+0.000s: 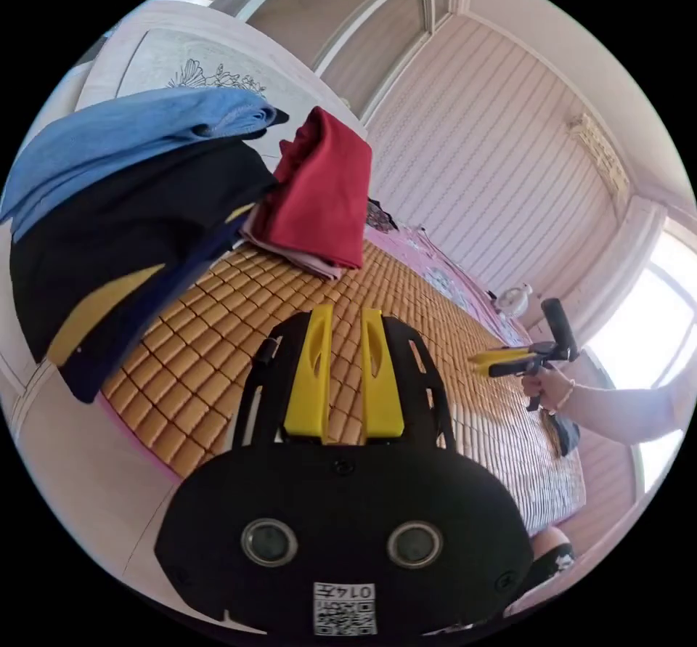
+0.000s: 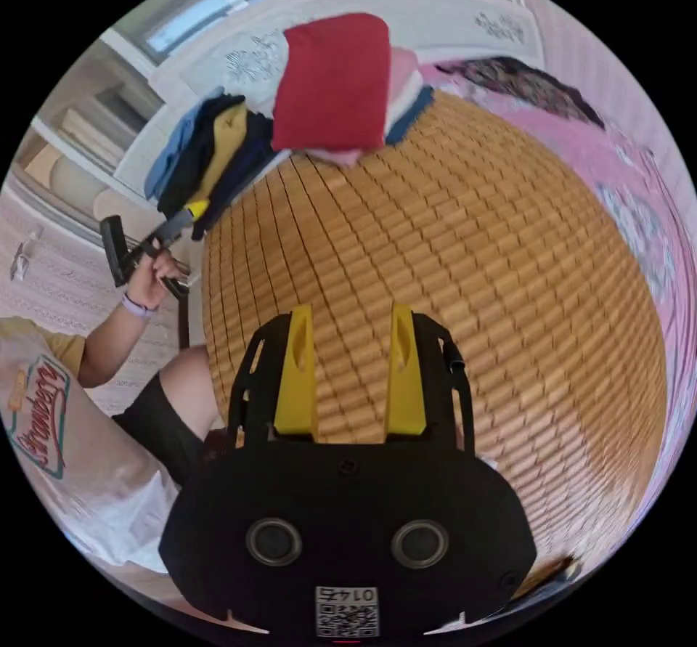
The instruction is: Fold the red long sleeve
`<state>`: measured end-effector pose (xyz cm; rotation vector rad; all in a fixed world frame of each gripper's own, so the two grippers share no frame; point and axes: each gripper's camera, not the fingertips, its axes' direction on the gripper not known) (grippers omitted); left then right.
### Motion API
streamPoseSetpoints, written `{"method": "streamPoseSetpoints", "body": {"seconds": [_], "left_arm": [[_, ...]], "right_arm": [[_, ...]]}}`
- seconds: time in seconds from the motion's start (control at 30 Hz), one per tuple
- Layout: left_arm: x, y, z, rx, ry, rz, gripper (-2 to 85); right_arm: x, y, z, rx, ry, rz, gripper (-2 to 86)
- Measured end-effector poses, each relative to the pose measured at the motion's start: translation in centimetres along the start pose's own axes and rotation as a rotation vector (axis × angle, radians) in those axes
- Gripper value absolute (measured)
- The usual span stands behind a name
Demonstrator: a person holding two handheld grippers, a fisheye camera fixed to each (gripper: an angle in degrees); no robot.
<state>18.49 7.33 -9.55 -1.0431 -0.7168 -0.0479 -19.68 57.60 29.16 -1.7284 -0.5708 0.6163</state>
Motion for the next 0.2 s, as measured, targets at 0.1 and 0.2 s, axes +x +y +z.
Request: {"method": "streamPoseSetpoints", "body": {"seconds": [0.1,0.2], "left_arm": [[7.0,6.1,-3.4,-0.131,-0.005,0.143,3.0],[13.8,9.9,-6.2,-0.205,0.061,0.225,-0.2]], "right_arm": [[-1.4,21.6,-1.7,-0.078,-0.078,0.360,11.3],[-6.7,38.2,-5.8,0.031,-0.116,0.663,10.1]]}}
